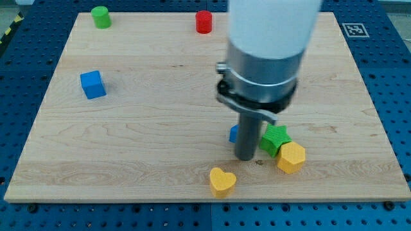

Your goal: Push the green star into red star

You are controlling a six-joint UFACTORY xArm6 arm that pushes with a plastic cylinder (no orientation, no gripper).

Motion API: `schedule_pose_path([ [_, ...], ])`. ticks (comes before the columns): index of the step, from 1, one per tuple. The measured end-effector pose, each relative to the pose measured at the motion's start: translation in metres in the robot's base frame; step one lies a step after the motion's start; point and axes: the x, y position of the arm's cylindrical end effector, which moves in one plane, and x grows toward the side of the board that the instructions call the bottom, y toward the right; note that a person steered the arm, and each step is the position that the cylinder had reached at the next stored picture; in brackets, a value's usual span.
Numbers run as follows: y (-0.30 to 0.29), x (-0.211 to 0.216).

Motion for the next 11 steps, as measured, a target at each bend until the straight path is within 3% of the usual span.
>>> schedule_pose_path([
  [2,0.060,0.000],
  [4,0.061,-0.011],
  [7,0.071,-0.063],
  [9,0.115,-0.129],
  [10,0.132,-0.126],
  [11,0.139,-0.093],
])
